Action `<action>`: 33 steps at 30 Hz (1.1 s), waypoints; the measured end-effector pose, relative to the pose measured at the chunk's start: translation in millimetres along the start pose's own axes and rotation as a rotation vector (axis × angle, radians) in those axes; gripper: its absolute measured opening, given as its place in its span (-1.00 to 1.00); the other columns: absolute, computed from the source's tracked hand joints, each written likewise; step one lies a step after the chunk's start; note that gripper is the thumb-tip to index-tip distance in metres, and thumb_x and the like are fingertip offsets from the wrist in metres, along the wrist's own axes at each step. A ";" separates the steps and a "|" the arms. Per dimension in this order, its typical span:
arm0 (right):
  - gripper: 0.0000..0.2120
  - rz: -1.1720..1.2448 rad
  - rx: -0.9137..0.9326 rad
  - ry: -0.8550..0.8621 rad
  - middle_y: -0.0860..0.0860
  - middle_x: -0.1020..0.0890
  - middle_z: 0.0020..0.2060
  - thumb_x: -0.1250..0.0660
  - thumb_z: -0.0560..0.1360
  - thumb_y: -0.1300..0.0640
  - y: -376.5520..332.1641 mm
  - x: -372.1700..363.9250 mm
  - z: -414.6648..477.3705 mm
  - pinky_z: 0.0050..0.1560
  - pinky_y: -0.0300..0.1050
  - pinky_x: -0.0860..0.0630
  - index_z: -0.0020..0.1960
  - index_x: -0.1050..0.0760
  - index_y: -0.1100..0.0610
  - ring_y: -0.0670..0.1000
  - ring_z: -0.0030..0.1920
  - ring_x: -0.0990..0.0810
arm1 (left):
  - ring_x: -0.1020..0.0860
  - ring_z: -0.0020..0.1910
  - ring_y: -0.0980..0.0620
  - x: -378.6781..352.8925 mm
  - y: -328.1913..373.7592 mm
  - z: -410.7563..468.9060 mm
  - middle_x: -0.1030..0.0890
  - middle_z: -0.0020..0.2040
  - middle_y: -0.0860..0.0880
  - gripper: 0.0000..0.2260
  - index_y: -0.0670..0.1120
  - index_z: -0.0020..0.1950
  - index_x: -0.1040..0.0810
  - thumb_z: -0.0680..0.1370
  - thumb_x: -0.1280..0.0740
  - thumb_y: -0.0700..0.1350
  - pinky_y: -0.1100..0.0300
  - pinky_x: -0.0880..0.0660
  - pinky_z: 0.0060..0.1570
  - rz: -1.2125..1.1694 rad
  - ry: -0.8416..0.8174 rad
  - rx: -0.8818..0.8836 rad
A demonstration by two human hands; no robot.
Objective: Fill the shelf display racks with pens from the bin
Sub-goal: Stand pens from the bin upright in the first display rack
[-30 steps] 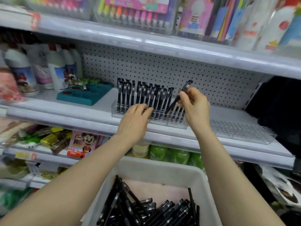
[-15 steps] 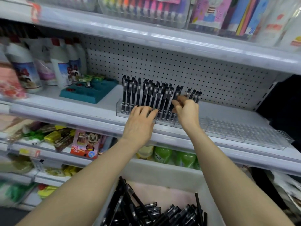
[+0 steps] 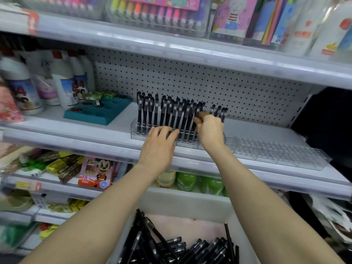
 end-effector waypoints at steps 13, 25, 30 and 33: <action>-0.81 0.166 -0.078 0.033 0.12 -0.69 -0.16 -0.35 0.55 0.15 13.2 2.8 -14.9 -0.05 -0.07 -0.56 0.08 -0.65 0.21 0.13 -0.08 -0.65 | -0.05 0.56 -0.09 0.8 -0.2 -11.4 -0.11 0.58 -0.08 -0.41 -0.02 0.60 -0.07 0.62 -0.24 -0.11 0.00 -0.07 0.53 -0.105 -0.091 0.024; -0.91 0.246 0.003 -0.159 -0.07 -0.65 -0.42 -0.40 0.47 0.19 65.0 -38.8 -165.5 -0.17 -0.11 -0.60 -0.17 -0.64 0.03 -0.07 -0.35 -0.63 | -0.47 0.15 -0.12 -29.1 13.8 -126.2 -0.51 0.19 -0.06 -0.68 -0.06 0.27 -0.54 0.58 -0.18 -0.03 -0.03 -0.50 0.08 -0.282 -0.140 0.090; -0.99 0.173 -0.004 -0.612 -0.07 -0.63 -0.38 -0.45 0.46 0.17 80.8 -98.5 -218.0 -0.28 -0.35 -0.47 -0.15 -0.65 0.09 -0.12 -0.39 -0.57 | -0.47 0.10 -0.12 -52.7 5.3 -142.1 -0.54 0.11 -0.04 -0.58 0.03 0.28 -0.51 0.56 -0.01 0.07 0.00 -0.43 0.05 -0.219 -0.213 0.132; -0.80 0.103 0.033 -0.800 -0.04 -0.67 -0.28 -0.54 0.36 -0.03 78.4 -124.9 -239.4 -0.25 -0.34 -0.47 -0.14 -0.65 0.07 -0.12 -0.29 -0.58 | -0.47 0.05 -0.12 -51.9 2.3 -138.5 -0.56 0.06 -0.05 -0.64 0.02 0.23 -0.54 0.56 -0.06 0.04 0.01 -0.42 0.03 -0.217 -0.190 0.146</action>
Point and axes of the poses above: each hand's wrist, its own z-axis towards the middle knuckle, its own x-axis out of the back of the hand, y = z × x, the point moved 10 cm from there along z, towards the middle knuckle
